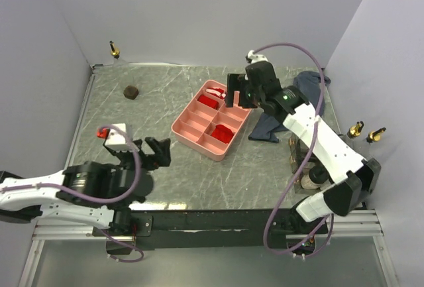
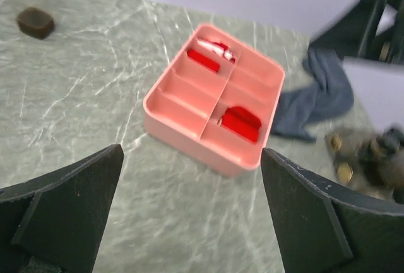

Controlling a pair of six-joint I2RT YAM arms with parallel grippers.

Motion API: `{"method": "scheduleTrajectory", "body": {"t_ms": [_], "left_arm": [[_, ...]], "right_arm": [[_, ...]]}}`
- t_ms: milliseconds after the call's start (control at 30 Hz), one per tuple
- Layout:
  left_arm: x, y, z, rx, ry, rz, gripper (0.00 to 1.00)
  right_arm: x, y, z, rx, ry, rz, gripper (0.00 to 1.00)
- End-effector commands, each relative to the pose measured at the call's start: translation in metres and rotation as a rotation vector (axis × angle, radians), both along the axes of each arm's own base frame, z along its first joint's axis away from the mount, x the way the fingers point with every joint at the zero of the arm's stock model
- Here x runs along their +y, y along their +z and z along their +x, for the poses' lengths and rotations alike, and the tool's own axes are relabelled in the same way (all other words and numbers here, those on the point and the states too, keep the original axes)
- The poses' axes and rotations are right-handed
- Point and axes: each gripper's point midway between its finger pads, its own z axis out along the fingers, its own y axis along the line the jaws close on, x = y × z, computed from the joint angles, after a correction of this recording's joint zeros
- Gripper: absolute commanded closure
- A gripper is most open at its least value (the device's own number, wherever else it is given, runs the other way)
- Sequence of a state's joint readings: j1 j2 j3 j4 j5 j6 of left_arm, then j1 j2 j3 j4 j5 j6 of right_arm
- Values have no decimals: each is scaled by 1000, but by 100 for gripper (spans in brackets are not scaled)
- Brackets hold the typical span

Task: Organize the condiment bottles
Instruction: Pick up the bottle from the corner of the board.

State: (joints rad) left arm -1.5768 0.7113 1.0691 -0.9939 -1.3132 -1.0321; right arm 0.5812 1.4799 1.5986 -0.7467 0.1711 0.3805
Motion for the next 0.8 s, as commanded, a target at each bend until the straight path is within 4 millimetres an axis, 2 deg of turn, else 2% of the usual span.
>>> {"method": "scheduleTrajectory", "body": {"t_ms": [0,33,67,100,133,167,233,300,333,367,400,433,467,533,567,600,633,667,700,733,767], "left_arm": [[35,61,17,-185,243,-99,3],[35,67,17,-201,254,-114,3],[33,72,18,-222,273,-97,3],[26,79,19,-218,292,-145,3],[22,82,19,-219,305,-128,3],[19,79,20,-221,309,4,3],[3,79,21,-200,306,15,3],[-18,70,27,-161,278,91,3],[-40,75,32,-131,260,1,3],[-48,58,48,-127,243,236,3],[-80,48,55,-110,80,271,3],[-90,46,63,-118,57,276,3],[-94,37,80,-92,81,252,3],[-107,35,99,-62,12,203,3],[-97,38,124,-60,54,153,3],[-93,38,137,-59,50,132,3],[-79,39,160,-51,52,95,3],[-69,43,175,-55,80,73,3],[-54,46,188,-57,128,64,3],[-17,49,209,-62,246,68,3],[-5,52,224,-74,293,69,3]], "right_arm": [[2,41,-13,-162,40,144,0],[-3,54,-17,-212,35,170,0],[-7,46,-20,-211,24,162,0],[-10,48,-23,-230,18,168,0],[-14,59,-28,-273,19,194,0],[-16,52,-31,-272,22,187,0],[-22,59,-38,-301,23,199,0],[-27,58,-43,-305,12,195,0],[-32,63,-49,-317,10,200,0],[-33,59,-52,-317,12,198,0],[-35,61,-55,-327,14,205,0],[-40,71,-61,-364,12,229,0],[-41,66,-64,-362,14,231,0],[-44,76,-73,-404,28,261,0],[-43,72,-76,-404,43,258,0],[-46,77,-81,-424,46,270,0],[-47,78,-82,-434,49,276,0],[-46,74,-85,-433,63,276,0],[-48,77,-89,-446,66,284,0],[-49,79,-90,-461,68,292,0],[-49,75,-91,-463,70,292,0]]}}
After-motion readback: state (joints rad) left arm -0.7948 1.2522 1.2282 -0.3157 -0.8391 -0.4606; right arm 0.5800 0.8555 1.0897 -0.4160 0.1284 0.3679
